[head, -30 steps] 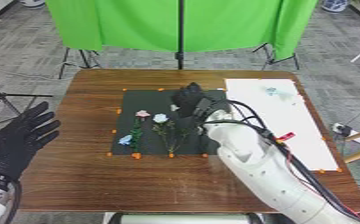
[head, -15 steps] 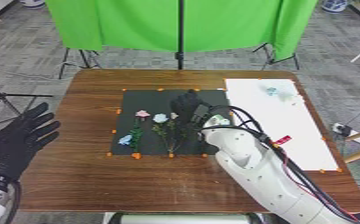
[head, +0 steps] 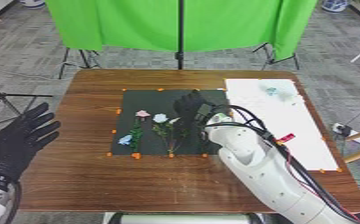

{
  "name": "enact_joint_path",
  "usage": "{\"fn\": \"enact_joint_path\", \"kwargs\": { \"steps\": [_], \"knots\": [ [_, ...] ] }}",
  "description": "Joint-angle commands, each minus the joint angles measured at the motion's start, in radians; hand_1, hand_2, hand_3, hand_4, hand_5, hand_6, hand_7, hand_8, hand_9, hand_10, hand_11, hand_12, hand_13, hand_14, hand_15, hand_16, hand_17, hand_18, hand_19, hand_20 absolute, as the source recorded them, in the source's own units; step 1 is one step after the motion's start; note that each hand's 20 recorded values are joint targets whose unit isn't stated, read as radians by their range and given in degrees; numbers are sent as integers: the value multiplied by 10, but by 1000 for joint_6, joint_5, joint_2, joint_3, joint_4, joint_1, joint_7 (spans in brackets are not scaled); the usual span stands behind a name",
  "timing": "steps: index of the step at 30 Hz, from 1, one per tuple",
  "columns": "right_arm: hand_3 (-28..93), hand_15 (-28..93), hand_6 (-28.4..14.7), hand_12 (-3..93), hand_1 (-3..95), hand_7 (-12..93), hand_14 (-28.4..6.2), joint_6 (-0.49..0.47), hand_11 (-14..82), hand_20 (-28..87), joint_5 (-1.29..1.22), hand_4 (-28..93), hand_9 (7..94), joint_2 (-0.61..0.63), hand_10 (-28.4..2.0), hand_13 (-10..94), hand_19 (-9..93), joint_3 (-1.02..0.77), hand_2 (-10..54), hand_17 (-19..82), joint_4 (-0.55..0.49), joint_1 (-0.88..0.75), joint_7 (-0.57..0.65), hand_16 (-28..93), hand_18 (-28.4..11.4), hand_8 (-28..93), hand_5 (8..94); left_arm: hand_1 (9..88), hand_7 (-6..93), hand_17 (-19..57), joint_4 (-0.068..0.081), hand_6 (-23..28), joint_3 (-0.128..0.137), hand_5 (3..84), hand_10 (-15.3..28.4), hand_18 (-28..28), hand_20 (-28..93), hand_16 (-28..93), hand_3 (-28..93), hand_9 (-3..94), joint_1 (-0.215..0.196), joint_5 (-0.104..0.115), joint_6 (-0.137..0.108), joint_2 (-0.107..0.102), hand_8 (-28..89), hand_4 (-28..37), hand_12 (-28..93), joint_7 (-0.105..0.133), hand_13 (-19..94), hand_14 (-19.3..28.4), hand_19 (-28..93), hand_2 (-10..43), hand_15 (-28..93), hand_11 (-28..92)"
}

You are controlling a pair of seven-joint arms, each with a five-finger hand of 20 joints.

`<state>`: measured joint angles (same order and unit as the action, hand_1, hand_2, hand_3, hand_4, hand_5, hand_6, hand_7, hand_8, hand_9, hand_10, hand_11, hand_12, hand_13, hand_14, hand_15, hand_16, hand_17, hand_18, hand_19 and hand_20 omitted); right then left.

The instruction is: Arrange flowers

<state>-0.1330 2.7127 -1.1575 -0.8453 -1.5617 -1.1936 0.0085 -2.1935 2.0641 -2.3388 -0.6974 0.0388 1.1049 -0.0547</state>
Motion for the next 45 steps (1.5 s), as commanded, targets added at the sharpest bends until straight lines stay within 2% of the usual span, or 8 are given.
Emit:
{"fn": "enact_joint_path", "kwargs": {
  "steps": [1,12,18,22,29,36,41,45],
  "knots": [
    [829,663,32,400,348,472,-34,-56,344,437,9,-283,683,-1,-38,640,769,-43,-95,257,-40,-13,-27,276,-166,-144,585,252,235,-108,6,29,1,278,108,191,53,-50,713,211,-13,1,-4,1,-132,-283,110,-3,152,130,450,-22,435,291],
    [884,665,26,285,255,442,-47,-26,459,447,-92,-283,641,43,-70,626,768,-125,-95,251,-129,-40,-73,271,-175,-261,586,253,234,-108,0,29,6,278,109,191,53,-50,713,211,-28,3,-6,3,-132,-283,110,7,153,129,451,-22,435,289],
    [903,654,10,254,234,413,-63,62,462,429,-125,-283,551,152,-88,519,750,-155,-95,228,-63,10,55,233,-168,-249,513,253,235,-108,-4,29,9,278,107,191,53,-50,713,211,-39,8,-13,-4,-132,-283,111,19,152,129,451,-22,435,290],
    [922,477,-25,209,193,382,-107,91,369,321,-250,-283,341,244,-124,265,625,-218,-46,149,21,26,128,113,-160,-233,346,253,235,-108,-5,29,17,278,108,191,53,-49,713,211,-35,1,-11,8,-133,-283,111,12,153,129,451,-21,433,290],
    [909,244,-51,201,196,243,-137,2,186,162,-282,-283,189,332,-122,120,509,-354,-67,41,111,-16,208,127,-187,-166,214,252,236,-109,-6,29,21,278,107,192,53,-50,713,211,-38,-2,-7,11,-133,-283,110,15,153,130,451,-21,433,291],
    [893,175,-72,223,200,167,-148,-65,129,130,-269,-283,144,338,-121,121,485,-402,-93,26,144,-51,242,140,-199,-115,164,252,235,-109,-7,29,17,279,108,192,53,-48,712,212,-42,1,-2,11,-133,-283,110,14,153,130,451,-20,434,289],
    [892,184,-68,217,203,193,-139,-96,155,136,-250,-283,180,335,-119,191,496,-405,-95,48,158,-58,216,137,-203,-128,182,252,235,-109,-2,29,12,278,107,192,53,-50,712,212,-43,8,-13,-8,-132,-283,111,23,154,129,451,-20,434,290],
    [900,229,-68,199,230,214,-113,-125,204,143,-224,-283,227,330,-108,302,505,-385,-95,72,166,-51,246,126,-197,-145,188,251,235,-109,-2,29,11,278,108,191,53,-49,712,212,-39,7,-9,-4,-132,-283,111,20,154,130,451,-20,435,291]
  ]
}}
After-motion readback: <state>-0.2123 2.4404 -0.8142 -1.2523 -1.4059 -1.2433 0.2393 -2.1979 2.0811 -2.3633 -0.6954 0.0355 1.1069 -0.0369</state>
